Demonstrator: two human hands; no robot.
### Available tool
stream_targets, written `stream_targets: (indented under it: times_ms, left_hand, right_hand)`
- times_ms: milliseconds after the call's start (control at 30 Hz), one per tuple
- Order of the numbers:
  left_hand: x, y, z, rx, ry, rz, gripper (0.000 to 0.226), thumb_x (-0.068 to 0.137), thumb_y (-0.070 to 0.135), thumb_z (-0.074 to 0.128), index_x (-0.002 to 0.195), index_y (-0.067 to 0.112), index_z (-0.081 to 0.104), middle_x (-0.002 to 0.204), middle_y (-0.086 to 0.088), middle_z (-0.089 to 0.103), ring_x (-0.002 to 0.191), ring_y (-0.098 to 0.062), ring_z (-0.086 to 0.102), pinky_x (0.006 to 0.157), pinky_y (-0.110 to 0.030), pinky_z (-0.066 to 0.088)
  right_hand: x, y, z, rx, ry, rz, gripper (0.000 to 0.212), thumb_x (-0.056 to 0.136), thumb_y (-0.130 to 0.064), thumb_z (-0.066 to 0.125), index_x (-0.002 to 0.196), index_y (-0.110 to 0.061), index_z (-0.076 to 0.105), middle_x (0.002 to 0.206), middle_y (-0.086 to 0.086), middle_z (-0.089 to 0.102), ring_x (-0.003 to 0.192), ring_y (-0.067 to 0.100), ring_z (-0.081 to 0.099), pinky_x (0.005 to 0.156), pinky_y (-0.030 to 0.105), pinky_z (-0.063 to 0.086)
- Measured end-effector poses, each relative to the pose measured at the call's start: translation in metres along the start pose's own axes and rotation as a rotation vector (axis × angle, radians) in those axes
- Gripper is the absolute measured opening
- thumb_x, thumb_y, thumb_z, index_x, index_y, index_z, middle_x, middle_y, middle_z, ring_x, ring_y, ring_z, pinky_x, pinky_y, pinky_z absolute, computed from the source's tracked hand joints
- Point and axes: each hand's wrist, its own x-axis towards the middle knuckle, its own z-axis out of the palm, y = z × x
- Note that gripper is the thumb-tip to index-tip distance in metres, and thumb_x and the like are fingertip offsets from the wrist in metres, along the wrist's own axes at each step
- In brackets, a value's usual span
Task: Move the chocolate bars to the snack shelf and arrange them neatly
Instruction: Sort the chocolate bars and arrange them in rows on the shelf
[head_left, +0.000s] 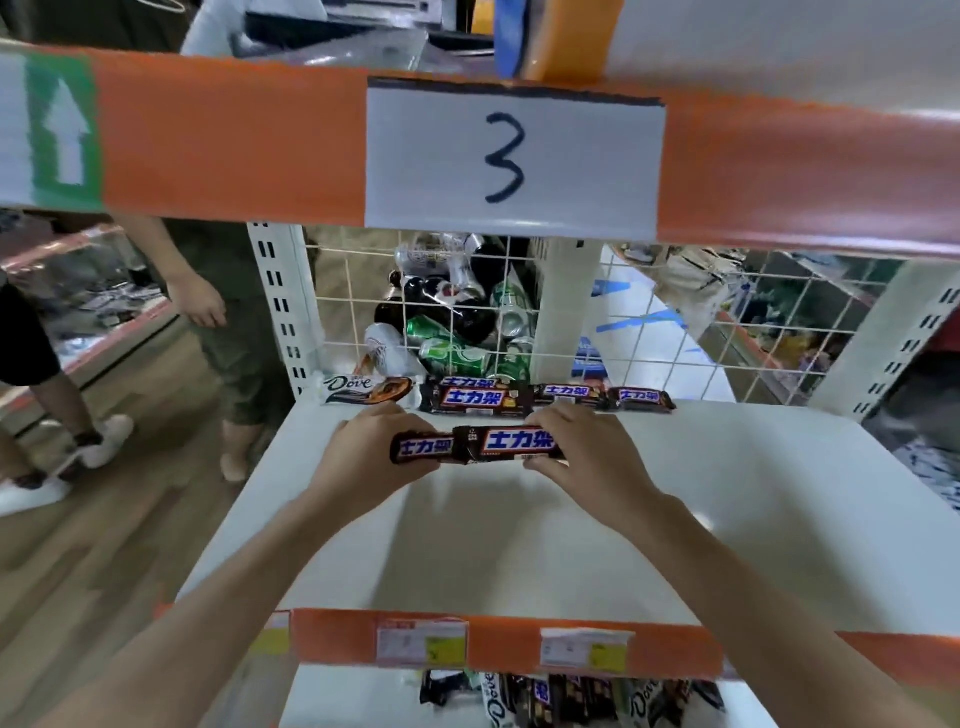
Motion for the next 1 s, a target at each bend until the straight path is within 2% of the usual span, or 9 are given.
stream_targets:
  times_ms: [233, 433, 767, 1000]
  left_hand:
    - [0.016, -0.035, -0.012, 0.043, 0.013, 0.001, 0.029, 0.071, 0.032, 0.078, 0.098, 0.028, 0.070, 0.087, 0.012, 0.056, 0.082, -0.015, 0.057, 0.075, -0.036, 0.049]
    - [0.023, -0.045, -0.014, 0.022, -0.018, 0.036, 0.029, 0.070, 0.031, 0.079, 0.098, 0.027, 0.070, 0.087, 0.010, 0.059, 0.080, -0.013, 0.057, 0.072, -0.032, 0.048]
    - [0.026, -0.051, -0.007, -0.025, -0.018, 0.091, 0.030, 0.069, 0.032, 0.080, 0.097, 0.029, 0.070, 0.083, 0.015, 0.055, 0.074, -0.007, 0.055, 0.066, -0.024, 0.044]
    - [0.026, -0.052, -0.004, -0.045, -0.022, 0.121, 0.029, 0.069, 0.032, 0.080, 0.097, 0.029, 0.070, 0.086, 0.013, 0.058, 0.076, -0.007, 0.055, 0.068, -0.025, 0.045]
  right_hand:
    - [0.037, 0.002, 0.028, -0.024, -0.028, 0.060, 0.047, 0.089, -0.043, 0.056, 0.131, -0.023, 0.046, 0.127, -0.006, 0.050, 0.117, 0.015, 0.047, 0.091, 0.034, 0.034]
    - [0.063, 0.000, 0.040, -0.015, -0.041, 0.081, 0.045, 0.090, -0.039, 0.057, 0.130, -0.023, 0.045, 0.126, -0.005, 0.049, 0.117, 0.017, 0.046, 0.089, 0.037, 0.035]
    - [0.085, -0.013, 0.051, -0.019, -0.035, 0.070, 0.048, 0.085, -0.049, 0.057, 0.124, -0.022, 0.048, 0.122, -0.005, 0.051, 0.115, 0.016, 0.046, 0.090, 0.035, 0.036]
    - [0.084, -0.015, 0.058, -0.038, -0.045, 0.082, 0.048, 0.085, -0.051, 0.056, 0.124, -0.023, 0.050, 0.122, -0.006, 0.051, 0.116, 0.015, 0.045, 0.089, 0.035, 0.033]
